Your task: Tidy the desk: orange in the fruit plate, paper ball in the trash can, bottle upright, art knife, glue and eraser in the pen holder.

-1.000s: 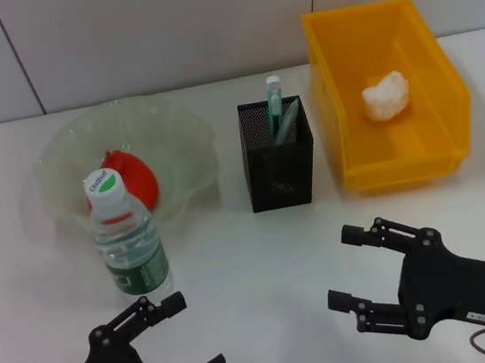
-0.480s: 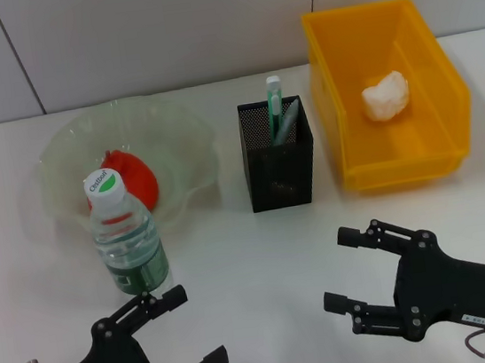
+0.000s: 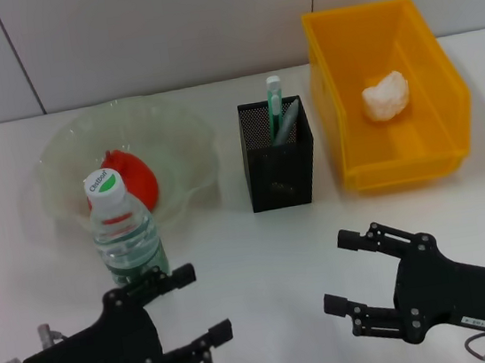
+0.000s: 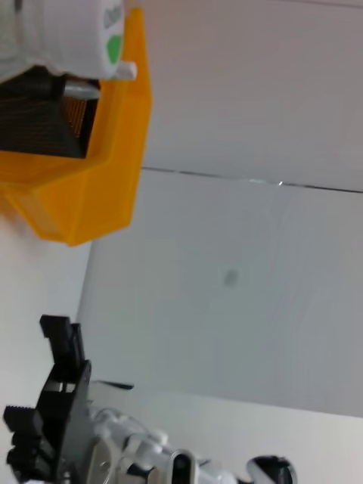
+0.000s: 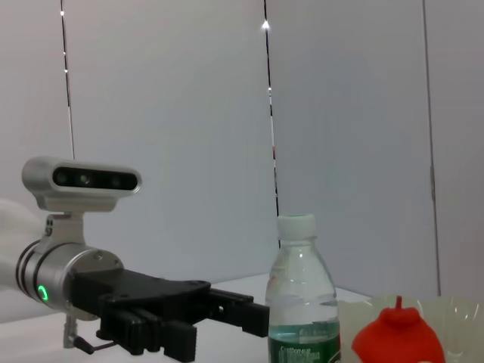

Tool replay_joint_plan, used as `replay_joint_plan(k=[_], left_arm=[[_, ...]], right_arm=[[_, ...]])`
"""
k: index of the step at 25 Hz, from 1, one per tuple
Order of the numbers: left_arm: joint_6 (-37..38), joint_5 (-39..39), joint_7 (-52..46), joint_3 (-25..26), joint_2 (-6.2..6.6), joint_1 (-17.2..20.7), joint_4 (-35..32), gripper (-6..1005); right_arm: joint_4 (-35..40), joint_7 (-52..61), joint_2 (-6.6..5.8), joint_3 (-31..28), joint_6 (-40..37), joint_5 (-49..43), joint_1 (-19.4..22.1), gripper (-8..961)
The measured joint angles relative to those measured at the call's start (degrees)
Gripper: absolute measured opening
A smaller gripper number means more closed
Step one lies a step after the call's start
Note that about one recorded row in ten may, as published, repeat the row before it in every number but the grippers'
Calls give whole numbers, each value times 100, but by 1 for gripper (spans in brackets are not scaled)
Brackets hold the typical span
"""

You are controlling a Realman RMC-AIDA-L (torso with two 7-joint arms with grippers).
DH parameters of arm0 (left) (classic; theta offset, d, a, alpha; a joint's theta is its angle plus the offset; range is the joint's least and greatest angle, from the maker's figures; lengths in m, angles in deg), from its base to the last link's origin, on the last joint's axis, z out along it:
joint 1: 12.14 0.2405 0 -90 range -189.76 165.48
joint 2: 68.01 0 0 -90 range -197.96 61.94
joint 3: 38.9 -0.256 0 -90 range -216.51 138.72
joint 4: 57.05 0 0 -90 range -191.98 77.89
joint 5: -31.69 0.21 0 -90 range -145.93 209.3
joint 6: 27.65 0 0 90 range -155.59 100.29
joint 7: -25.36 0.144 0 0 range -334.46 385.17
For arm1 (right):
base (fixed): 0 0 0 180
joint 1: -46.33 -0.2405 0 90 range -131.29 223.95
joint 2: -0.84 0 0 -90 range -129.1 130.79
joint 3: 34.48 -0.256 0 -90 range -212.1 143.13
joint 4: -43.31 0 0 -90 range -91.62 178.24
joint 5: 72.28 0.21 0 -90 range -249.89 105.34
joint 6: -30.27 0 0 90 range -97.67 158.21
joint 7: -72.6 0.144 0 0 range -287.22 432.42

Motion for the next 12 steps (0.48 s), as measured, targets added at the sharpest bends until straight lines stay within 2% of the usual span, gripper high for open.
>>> replay_joint_plan(k=[12], left_arm=[[-74,137,-38,-1,-42,-75,-65,814]], right_arm=[[17,21,-4,0,-3,0,-14,801]])
